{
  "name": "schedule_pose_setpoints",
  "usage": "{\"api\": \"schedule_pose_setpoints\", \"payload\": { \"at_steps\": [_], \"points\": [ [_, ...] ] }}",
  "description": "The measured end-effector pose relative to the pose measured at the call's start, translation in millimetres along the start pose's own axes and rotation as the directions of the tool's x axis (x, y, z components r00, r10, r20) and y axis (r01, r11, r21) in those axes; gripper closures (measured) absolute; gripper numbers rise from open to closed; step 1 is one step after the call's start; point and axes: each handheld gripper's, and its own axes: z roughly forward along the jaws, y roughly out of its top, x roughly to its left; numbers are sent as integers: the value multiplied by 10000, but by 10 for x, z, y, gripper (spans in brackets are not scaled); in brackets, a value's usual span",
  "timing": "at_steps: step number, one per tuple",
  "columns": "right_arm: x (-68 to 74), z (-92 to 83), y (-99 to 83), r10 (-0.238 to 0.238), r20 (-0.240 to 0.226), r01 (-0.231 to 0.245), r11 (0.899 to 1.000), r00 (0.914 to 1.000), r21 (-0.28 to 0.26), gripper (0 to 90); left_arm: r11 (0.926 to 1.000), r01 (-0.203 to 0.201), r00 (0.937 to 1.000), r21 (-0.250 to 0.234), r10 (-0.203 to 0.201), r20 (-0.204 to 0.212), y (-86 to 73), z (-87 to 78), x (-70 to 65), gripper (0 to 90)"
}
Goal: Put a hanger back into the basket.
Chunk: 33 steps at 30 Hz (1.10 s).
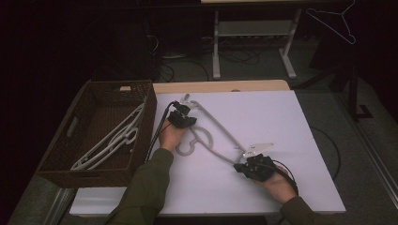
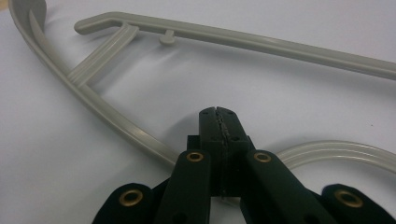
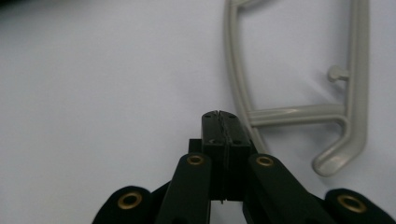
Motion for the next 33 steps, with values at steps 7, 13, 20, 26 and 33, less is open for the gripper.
{"api": "schedule_pose_setpoints", "payload": {
  "at_steps": [7, 13, 20, 26, 33],
  "points": [
    [-91, -6, 6, 111, 468, -113, 9999, 9988, 41, 899, 9996, 151, 9995, 248, -158, 289, -66, -87, -19, 900],
    [-217, 1, 6, 136, 1449, -189, 9992, 9893, 348, 899, 9990, 245, 9982, 371, -265, 539, -157, -183, -89, 900],
    [-534, -25, 69, 1104, 2001, -1093, 9939, 9735, -166, 899, 9990, 57, 9935, 437, -107, 1136, -314, -304, -267, 900],
    [-735, -10, 120, 1489, 2586, -1462, 9888, 9544, -298, 899, 9965, -499, 9842, 676, 375, 1731, -379, -365, -446, 900],
    [-1004, 4, 86, 2530, 2704, -2355, 9671, 9289, -958, 899, 9870, -1286, 9601, 959, 997, 2614, -376, -354, -716, 900]
  ]
}}
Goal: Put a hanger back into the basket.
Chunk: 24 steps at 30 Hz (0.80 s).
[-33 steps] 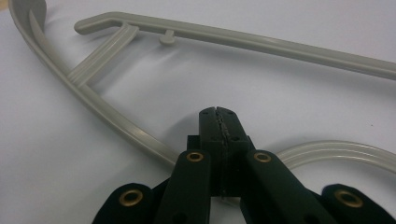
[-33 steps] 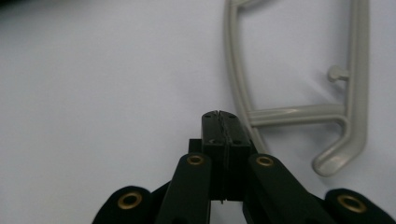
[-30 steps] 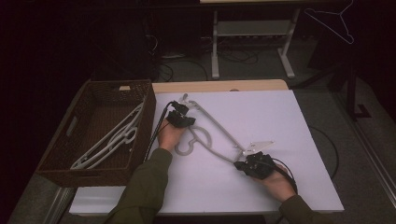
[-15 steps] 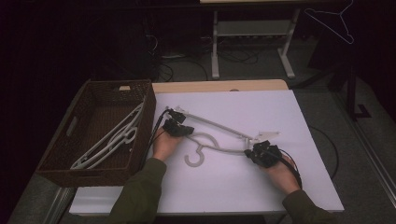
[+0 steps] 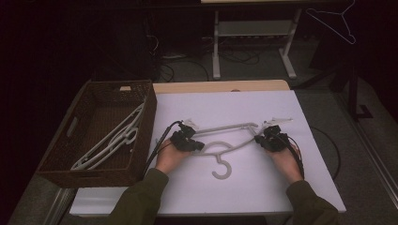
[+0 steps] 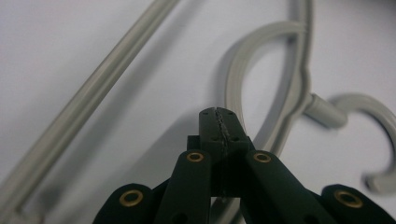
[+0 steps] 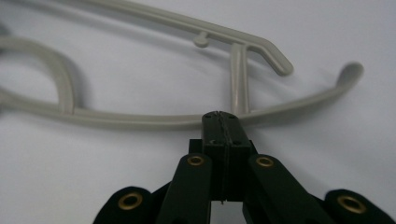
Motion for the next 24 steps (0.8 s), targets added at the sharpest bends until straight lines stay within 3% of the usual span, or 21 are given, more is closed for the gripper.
{"api": "schedule_pose_setpoints", "payload": {
  "at_steps": [2, 3, 7, 8, 10, 12, 15, 21, 24],
  "points": [
    [-51, 8, -14, 299, 19, -299, 9995, 9996, -93, 899, 10000, 14, 9996, 55, -15, 281, 8, 30, -91, 900],
    [-80, 16, -21, 235, 36, -234, 9996, 9997, -173, 899, 9999, -56, 9991, 122, 51, 413, 12, 41, -131, 900],
    [-108, 2, -43, 543, 64, -541, 9984, 9985, -175, 899, 9981, -515, 9945, 331, 482, 929, 19, 78, -303, 900],
    [-119, 0, -47, 432, 89, -430, 9988, 9990, -223, 899, 9973, -647, 9935, 359, 610, 959, 20, 74, -324, 900],
    [-111, -8, -53, 538, 39, -537, 9984, 9985, -174, 898, 9973, -722, 9924, 116, 707, 1004, 23, 31, -335, 900],
    [-94, -14, -54, 435, -40, -436, 9989, 9990, -187, 898, 9973, -694, 9923, -258, 717, 1007, 26, -47, -346, 900],
    [-39, -51, -36, 108, -148, -111, 9996, 9998, -241, 897, 9934, -977, 9902, -603, 1031, 940, 10, -194, -371, 896],
    [100, -194, 45, -381, -447, 354, 9976, 9983, -590, 888, 9855, -1328, 9875, -1053, 1406, 709, -174, -438, -448, 714],
    [143, -290, 176, -732, -145, 721, 9953, 9972, -649, 897, 9804, -1523, 9861, -1249, 1593, 480, -265, -522, -474, 542]
  ]
}}
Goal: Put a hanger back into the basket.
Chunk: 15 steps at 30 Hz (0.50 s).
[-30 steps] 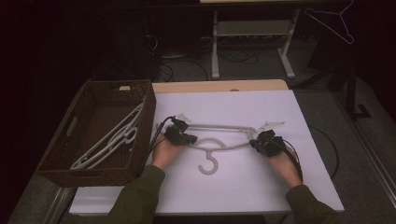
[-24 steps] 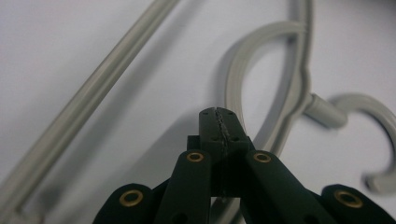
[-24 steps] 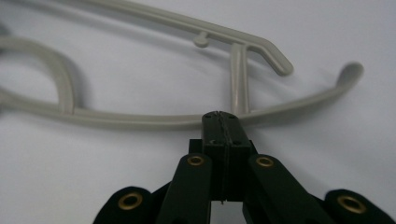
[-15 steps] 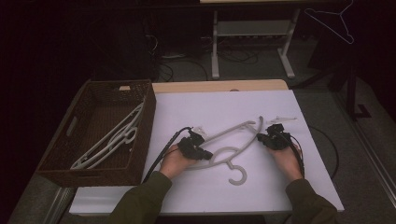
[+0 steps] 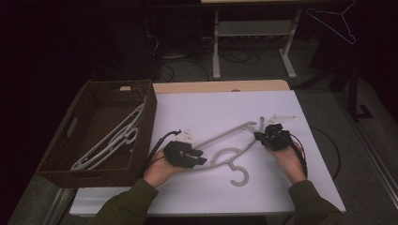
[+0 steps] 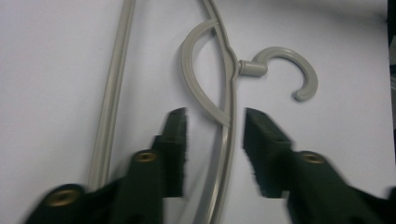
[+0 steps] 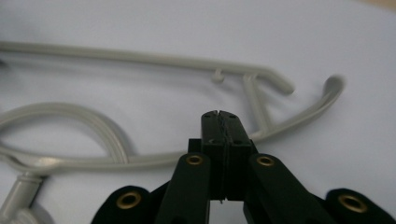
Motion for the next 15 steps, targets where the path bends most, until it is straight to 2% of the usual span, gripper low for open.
{"api": "schedule_pose_setpoints", "payload": {
  "at_steps": [2, 4, 9, 15],
  "points": [
    [-17, -26, 94, -2, -1, 2, 9999, 10000, -166, 897, 9997, -2, 10000, -230, 3, 36, -43, -37, -16, 452],
    [-58, 6, 175, 166, -21, -167, 9995, 9999, -261, 898, 9997, 9, 10000, -231, -8, 28, -76, -43, -24, 382],
    [-141, 245, 339, 489, -43, -490, 9986, 9988, -209, 898, 9994, -13, 10000, -339, 15, 56, -110, -27, -23, 309],
    [-169, 571, 447, 196, 374, -210, 9991, 9991, 381, 898, 9996, -6, 10000, -272, 7, 56, -125, -11, -20, 288]
  ]
}}
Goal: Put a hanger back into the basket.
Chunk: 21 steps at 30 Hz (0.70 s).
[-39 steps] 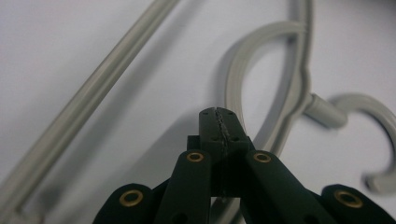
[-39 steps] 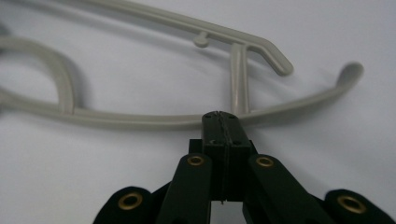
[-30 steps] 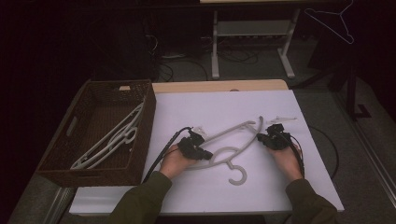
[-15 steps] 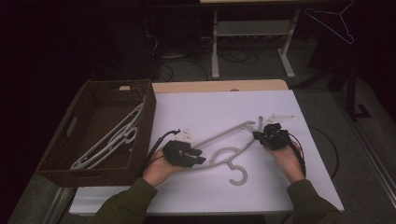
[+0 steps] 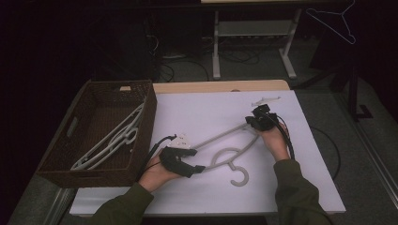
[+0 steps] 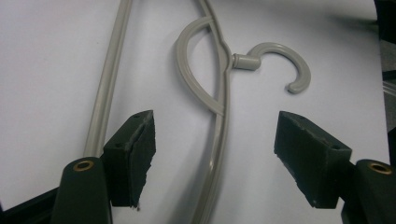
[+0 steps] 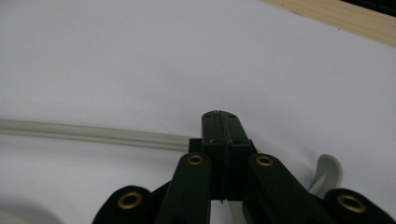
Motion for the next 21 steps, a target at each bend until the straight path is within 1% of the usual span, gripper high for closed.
{"api": "schedule_pose_setpoints", "payload": {
  "at_steps": [4, 5, 7, 14, 17, 19, 21],
  "points": [
    [-20, 120, -10, 81, 213, -89, 9993, 9997, 373, 899, 10000, 37, 10000, -49, -37, 24, 0, -9, 1, 287],
    [-30, 144, -19, 71, 245, -81, 9991, 9997, 415, 898, 10000, 27, 10000, -54, -27, 28, -1, -9, 1, 288],
    [-35, 168, -33, 211, 213, -220, 9988, 9996, 442, 899, 10000, 31, 10000, -39, -31, 18, -2, -9, 3, 288],
    [-26, 211, -22, 37, 272, -52, 9985, 9996, 543, 900, 10000, 34, 10000, 20, -34, 5, -6, 8, 6, 287],
    [-20, 232, -7, -66, 323, 42, 9973, 9995, 739, 900, 10000, 68, 10000, -20, -68, 27, -1, 13, -1, 292],
    [-13, 250, 2, -112, 338, 85, 9968, 9994, 793, 900, 10000, 72, 10000, -48, -71, 32, 5, 23, 0, 307],
    [-14, 259, 13, -99, 328, 71, 9962, 9994, 869, 900, 10000, 36, 9999, 22, -36, 111, 20, 37, 4, 329]
  ]
}}
